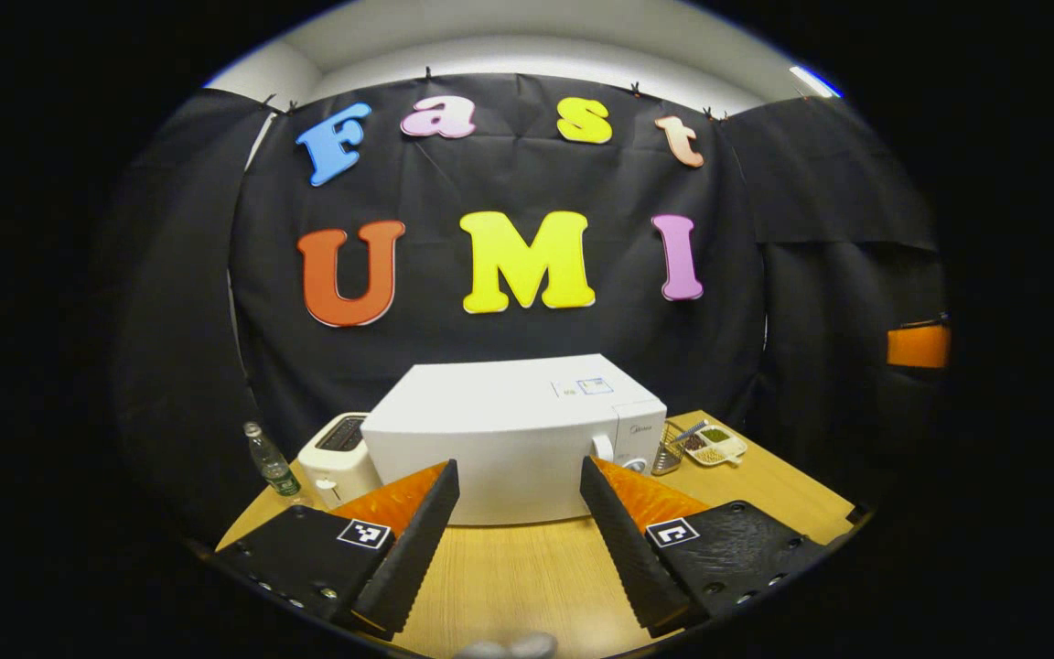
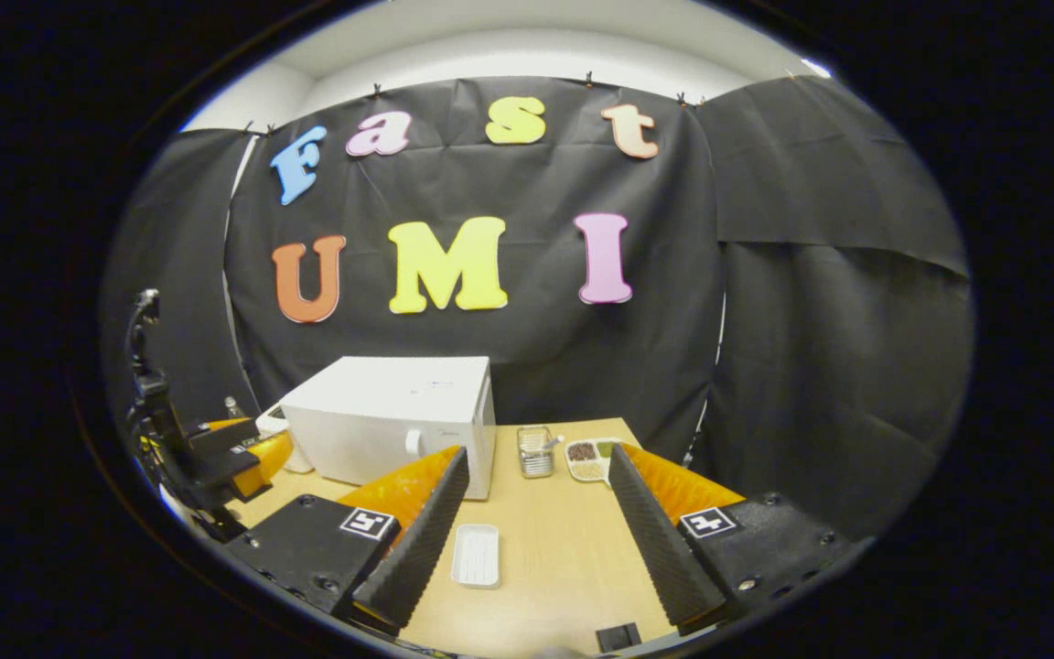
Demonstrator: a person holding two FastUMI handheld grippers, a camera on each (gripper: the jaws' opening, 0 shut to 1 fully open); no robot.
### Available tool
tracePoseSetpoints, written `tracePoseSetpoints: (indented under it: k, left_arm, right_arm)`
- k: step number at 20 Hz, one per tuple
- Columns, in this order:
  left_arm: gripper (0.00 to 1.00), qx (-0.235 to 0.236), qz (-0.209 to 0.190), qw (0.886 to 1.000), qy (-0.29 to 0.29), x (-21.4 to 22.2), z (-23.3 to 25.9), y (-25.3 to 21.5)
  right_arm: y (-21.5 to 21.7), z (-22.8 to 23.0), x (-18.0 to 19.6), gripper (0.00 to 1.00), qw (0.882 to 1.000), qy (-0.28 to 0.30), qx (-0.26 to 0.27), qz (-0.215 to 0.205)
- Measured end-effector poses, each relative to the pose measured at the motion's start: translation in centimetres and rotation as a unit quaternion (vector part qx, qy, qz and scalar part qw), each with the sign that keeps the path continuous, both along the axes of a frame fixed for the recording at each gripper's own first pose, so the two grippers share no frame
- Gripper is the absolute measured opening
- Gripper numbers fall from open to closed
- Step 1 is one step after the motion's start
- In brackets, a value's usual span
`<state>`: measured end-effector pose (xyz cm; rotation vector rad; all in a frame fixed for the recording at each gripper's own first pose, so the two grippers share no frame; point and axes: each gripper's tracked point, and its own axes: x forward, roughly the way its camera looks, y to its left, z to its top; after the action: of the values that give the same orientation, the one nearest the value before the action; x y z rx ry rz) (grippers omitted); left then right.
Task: Open the microwave oven with the left hand, put the food in, and close the microwave oven.
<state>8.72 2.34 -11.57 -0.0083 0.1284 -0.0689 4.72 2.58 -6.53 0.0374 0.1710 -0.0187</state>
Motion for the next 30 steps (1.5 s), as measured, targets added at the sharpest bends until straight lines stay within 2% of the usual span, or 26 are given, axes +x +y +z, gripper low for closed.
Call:
tracePoseSetpoints:
  k: [1,6,10,15,30]
  left_arm:
    - [0.86,-0.004,0.006,1.000,-0.010,-1.1,1.3,0.7]
    - [0.86,-0.017,0.012,0.999,-0.039,-5.1,5.9,3.5]
    - [0.86,-0.018,0.015,0.998,-0.053,-6.3,7.6,4.6]
    - [0.86,-0.023,0.002,0.997,-0.069,-6.4,9.1,4.3]
    - [0.85,-0.019,0.031,0.996,-0.079,-5.9,10.2,7.0]
  right_arm:
    - [0.7,0.5,-0.1,0.91,1.000,-0.008,-0.004,0.004]
    - [3.6,3.0,-1.0,0.92,0.999,-0.043,-0.006,0.009]
    - [5.7,4.3,-1.9,0.91,0.998,-0.064,-0.003,0.015]
    - [7.0,5.0,-2.1,0.91,0.997,-0.068,-0.007,0.023]
    - [6.5,5.9,-1.1,0.91,0.998,-0.062,0.008,0.013]
